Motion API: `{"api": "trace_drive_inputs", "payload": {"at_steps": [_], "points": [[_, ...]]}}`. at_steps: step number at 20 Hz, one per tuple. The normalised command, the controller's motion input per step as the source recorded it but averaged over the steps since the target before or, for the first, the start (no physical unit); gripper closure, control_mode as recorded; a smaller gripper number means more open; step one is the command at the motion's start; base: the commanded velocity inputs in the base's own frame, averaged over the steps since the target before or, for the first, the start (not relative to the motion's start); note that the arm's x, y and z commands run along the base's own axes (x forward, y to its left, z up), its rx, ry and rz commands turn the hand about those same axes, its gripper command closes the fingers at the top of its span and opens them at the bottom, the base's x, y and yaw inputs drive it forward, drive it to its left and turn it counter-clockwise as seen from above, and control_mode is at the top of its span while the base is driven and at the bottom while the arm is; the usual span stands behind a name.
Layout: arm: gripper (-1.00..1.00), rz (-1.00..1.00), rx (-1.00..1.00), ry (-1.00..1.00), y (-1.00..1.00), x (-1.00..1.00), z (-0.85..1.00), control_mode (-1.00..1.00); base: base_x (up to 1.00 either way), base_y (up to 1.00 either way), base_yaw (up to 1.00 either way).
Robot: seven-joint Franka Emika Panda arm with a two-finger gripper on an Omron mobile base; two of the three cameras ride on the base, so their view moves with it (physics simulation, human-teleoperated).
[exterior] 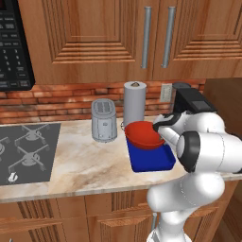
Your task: Place the two vegetables and bowl onto the tray for setting up a vegetable dip station.
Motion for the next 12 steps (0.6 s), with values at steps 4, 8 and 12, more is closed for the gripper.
{"api": "trace_drive_inputs", "payload": {"at_steps": [4,8,12], "points": [[1.0,-0.04,0.0,0.02,-0.04,0.01,-0.05,-1.0,0.0,0.0,0.0],[1.0,-0.02,0.0,0.02,-0.01,0.0,-0.07,-1.0,0.0,0.0,0.0],[1.0,-0.01,0.0,0.02,0.0,0.0,-0.02,-1.0,0.0,0.0,0.0]]}}
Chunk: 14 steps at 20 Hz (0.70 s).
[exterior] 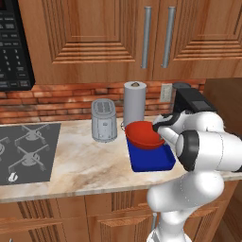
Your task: Place the two vegetables and bowl onto the tray for setting up a vegetable dip station.
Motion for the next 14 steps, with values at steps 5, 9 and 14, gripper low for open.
{"api": "trace_drive_inputs", "payload": {"at_steps": [5,9,14], "points": [[1.0,-0.01,0.0,0.01,0.0,0.0,-0.01,-1.0,0.0,0.0,0.0],[-1.0,0.0,0.0,0.0,0.0,0.0,0.0,-1.0,0.0,0.0,0.0],[-1.0,0.0,0.0,0.0,0.0,-0.01,0.08,-1.0,0.0,0.0,0.0]]}}
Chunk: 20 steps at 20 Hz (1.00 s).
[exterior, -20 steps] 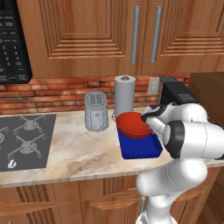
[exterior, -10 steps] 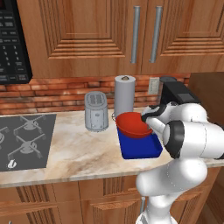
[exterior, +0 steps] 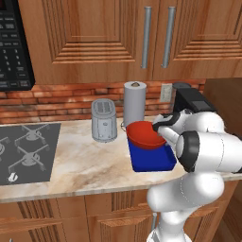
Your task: Place the two vegetables and bowl onto the tray for setting up a vegetable dip station.
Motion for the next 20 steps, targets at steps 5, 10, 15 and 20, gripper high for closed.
{"api": "trace_drive_inputs", "payload": {"at_steps": [5,10,15,20], "points": [[-1.0,0.0,0.0,0.0,0.0,-0.07,0.21,-1.0,0.0,0.0,0.0],[-1.0,0.0,-0.01,0.0,0.0,-0.13,0.3,-1.0,0.0,0.0,0.0],[-1.0,0.02,0.0,0.0,0.0,-0.13,0.3,-1.0,0.0,0.0,0.0],[-1.0,0.11,-0.04,0.01,0.03,-0.27,0.28,-1.0,0.0,0.0,0.0]]}}
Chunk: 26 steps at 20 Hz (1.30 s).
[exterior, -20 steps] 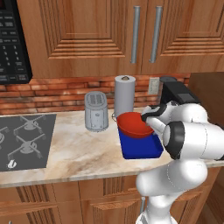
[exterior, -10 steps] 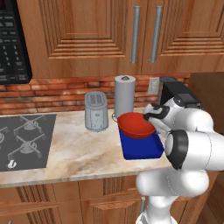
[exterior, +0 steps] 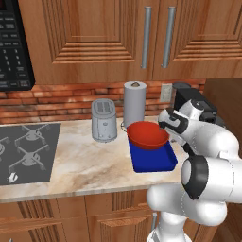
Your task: Place the two vegetables and bowl onto the tray for setting up a vegetable dip station.
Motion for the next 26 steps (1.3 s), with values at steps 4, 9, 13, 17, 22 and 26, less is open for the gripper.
{"api": "trace_drive_inputs", "payload": {"at_steps": [4,9,13,17,22,26], "points": [[-1.0,0.26,-0.1,0.0,0.1,-0.41,0.2,-1.0,0.0,0.0,0.0],[-1.0,0.41,-0.19,0.0,0.15,-0.44,0.18,-1.0,0.0,0.0,0.0],[-1.0,0.33,-0.16,0.0,0.17,-0.44,0.14,-1.0,0.0,0.0,0.0],[-1.0,0.28,-0.12,0.0,0.18,-0.39,0.16,-1.0,0.0,0.0,0.0],[-1.0,0.21,-0.07,-0.03,0.14,-0.31,0.15,-1.0,0.0,0.0,0.0],[-1.0,0.1,-0.02,-0.07,0.1,-0.25,0.12,-1.0,0.0,0.0,0.0]]}}
